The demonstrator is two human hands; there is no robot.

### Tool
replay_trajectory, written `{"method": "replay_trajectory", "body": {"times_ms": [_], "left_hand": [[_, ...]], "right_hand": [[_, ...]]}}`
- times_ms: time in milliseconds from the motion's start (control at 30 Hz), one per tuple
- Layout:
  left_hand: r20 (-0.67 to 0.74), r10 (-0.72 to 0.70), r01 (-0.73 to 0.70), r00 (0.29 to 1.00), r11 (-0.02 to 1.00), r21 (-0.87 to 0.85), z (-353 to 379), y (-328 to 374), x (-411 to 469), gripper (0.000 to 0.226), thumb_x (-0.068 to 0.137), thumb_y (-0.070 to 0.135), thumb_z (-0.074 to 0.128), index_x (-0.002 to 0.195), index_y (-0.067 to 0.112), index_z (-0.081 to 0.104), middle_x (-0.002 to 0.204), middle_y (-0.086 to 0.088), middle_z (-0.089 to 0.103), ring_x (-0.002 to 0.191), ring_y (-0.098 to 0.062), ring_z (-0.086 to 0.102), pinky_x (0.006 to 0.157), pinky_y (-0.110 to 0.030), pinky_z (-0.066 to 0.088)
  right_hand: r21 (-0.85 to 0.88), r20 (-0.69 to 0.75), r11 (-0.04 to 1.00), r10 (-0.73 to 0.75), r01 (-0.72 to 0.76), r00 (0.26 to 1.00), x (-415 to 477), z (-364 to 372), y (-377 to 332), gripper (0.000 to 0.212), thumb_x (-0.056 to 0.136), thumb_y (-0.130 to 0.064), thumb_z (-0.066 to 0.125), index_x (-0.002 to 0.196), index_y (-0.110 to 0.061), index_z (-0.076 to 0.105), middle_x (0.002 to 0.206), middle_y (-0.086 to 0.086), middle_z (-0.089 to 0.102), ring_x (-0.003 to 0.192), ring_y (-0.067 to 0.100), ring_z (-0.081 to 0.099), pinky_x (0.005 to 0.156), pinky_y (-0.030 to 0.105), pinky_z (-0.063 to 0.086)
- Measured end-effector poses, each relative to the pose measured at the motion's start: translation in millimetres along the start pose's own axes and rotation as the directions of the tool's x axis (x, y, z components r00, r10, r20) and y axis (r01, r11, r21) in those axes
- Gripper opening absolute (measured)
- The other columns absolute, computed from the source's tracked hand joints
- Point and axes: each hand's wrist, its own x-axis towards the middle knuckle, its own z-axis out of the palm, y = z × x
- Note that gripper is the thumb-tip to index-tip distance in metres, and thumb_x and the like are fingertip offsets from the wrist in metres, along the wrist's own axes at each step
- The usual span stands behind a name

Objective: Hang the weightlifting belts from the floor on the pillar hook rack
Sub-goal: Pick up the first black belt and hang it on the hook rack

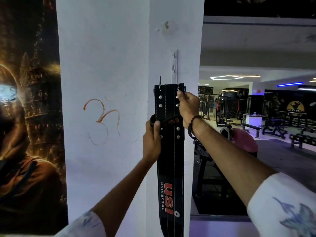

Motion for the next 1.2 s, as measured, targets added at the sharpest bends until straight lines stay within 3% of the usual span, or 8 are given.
{"method": "replay_trajectory", "body": {"times_ms": [167,300,467,633,867,967,1100,1200], "left_hand": [[0.233,-0.077,0.001,0.970,0.951,0.310,-4,-63,-47,0.047,0.097,0.062,0.026,0.097,0.021,0.047,0.070,0.003,0.063,0.059,-0.014,0.061,0.056,-0.043,0.051],[0.380,-0.050,-0.111,0.924,0.915,0.389,-20,-58,-28,0.039,0.103,0.053,0.026,0.101,0.022,0.050,0.067,0.004,0.063,0.057,-0.010,0.061,0.060,-0.043,0.054],[0.151,0.141,-0.169,0.978,0.967,0.193,-10,10,36,0.035,0.105,0.048,0.025,0.130,0.028,0.038,0.096,0.006,0.069,0.080,-0.007,0.069,0.071,-0.028,0.055],[0.276,-0.027,-0.068,0.961,0.941,0.331,-8,-36,-7,0.037,0.100,0.059,0.026,0.112,0.028,0.042,0.071,0.003,0.064,0.070,-0.029,0.070,0.064,-0.046,0.057],[0.355,-0.074,-0.065,0.932,0.929,0.364,-16,-78,-54,0.024,0.104,0.048,0.026,0.095,0.033,0.042,0.069,-0.010,0.067,0.055,-0.016,0.061,0.060,-0.047,0.053],[0.162,0.045,-0.073,0.986,0.983,0.169,-8,-40,0,0.019,0.107,0.037,0.025,0.107,0.037,0.044,0.071,-0.010,0.067,0.052,-0.020,0.061,0.051,-0.045,0.051],[-0.107,0.090,-0.098,0.990,0.992,-0.076,-10,31,69,0.035,0.091,0.032,0.026,0.091,0.058,0.049,0.095,-0.005,0.067,0.058,-0.021,0.057,0.061,-0.039,0.047],[0.080,0.076,-0.075,0.994,0.997,-0.018,-13,56,93,0.033,0.087,0.038,0.030,0.111,0.053,0.047,0.098,-0.008,0.063,0.067,-0.022,0.057,0.066,-0.040,0.050]], "right_hand": [[0.034,-0.036,0.999,0.020,-0.018,0.999,10,-9,-9,0.041,0.095,-0.030,0.060,0.094,0.011,0.062,0.075,0.007,0.057,0.063,0.015,0.051,0.060,0.031,0.044],[0.043,-0.072,0.999,0.035,-0.032,0.997,20,-17,-8,0.039,0.096,-0.028,0.060,0.099,0.011,0.064,0.081,0.007,0.061,0.059,0.012,0.053,0.058,0.023,0.046],[0.020,-0.021,0.998,0.065,-0.064,0.998,18,-13,1,0.042,0.096,-0.029,0.059,0.096,0.013,0.060,0.073,0.004,0.057,0.055,0.011,0.051,0.058,0.029,0.042],[0.077,-0.032,0.996,0.037,-0.035,0.999,26,-9,-13,0.028,0.096,-0.027,0.059,0.088,0.000,0.064,0.069,-0.002,0.054,0.056,0.009,0.048,0.055,0.023,0.042],[0.021,0.008,1.000,-0.013,0.013,1.000,29,-5,-7,0.033,0.096,-0.028,0.059,0.083,0.003,0.059,0.066,0.000,0.052,0.055,0.012,0.049,0.055,0.027,0.040],[0.006,0.032,1.000,-0.022,0.022,0.999,29,-6,-2,0.040,0.097,-0.026,0.057,0.096,0.014,0.058,0.076,0.008,0.054,0.058,0.013,0.049,0.054,0.027,0.040],[-0.008,0.091,1.000,-0.018,0.018,0.996,20,-7,10,0.039,0.099,-0.023,0.054,0.102,0.015,0.056,0.080,0.009,0.050,0.064,0.018,0.045,0.050,0.020,0.037],[0.024,0.128,0.999,0.024,-0.027,0.992,17,-9,12,0.033,0.099,-0.023,0.053,0.102,0.010,0.059,0.081,0.007,0.051,0.062,0.014,0.043,0.049,0.018,0.037]]}}
